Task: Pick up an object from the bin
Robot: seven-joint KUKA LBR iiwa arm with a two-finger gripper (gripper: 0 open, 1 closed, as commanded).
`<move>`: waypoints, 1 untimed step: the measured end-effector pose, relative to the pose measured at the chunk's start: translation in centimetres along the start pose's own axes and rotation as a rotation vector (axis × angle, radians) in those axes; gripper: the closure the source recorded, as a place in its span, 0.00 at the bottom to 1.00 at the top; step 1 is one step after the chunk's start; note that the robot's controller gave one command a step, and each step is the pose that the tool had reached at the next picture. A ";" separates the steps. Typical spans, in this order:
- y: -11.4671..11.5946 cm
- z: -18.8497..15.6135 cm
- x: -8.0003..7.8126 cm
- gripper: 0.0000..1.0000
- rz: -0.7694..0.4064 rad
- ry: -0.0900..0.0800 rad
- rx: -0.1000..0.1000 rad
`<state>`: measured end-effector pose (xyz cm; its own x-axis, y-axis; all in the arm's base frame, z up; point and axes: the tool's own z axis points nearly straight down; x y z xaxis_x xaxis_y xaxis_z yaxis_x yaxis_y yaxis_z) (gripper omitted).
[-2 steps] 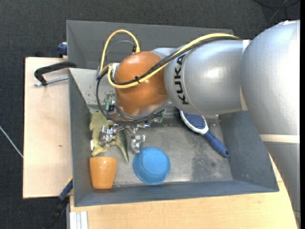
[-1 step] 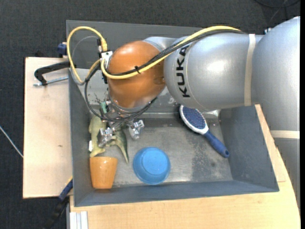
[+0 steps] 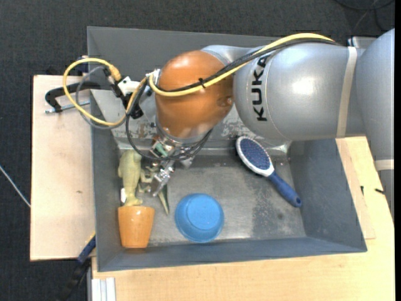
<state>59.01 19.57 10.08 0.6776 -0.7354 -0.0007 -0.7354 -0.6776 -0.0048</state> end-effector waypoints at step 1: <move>-0.8 2.9 -0.3 0.00 -0.027 -0.001 -0.002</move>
Offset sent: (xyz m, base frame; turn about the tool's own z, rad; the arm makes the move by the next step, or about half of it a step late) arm 0.0034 0.0056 -0.0308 -0.0302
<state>59.43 20.37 7.19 0.6972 -0.7169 -0.0017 -0.7169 -0.6971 -0.0028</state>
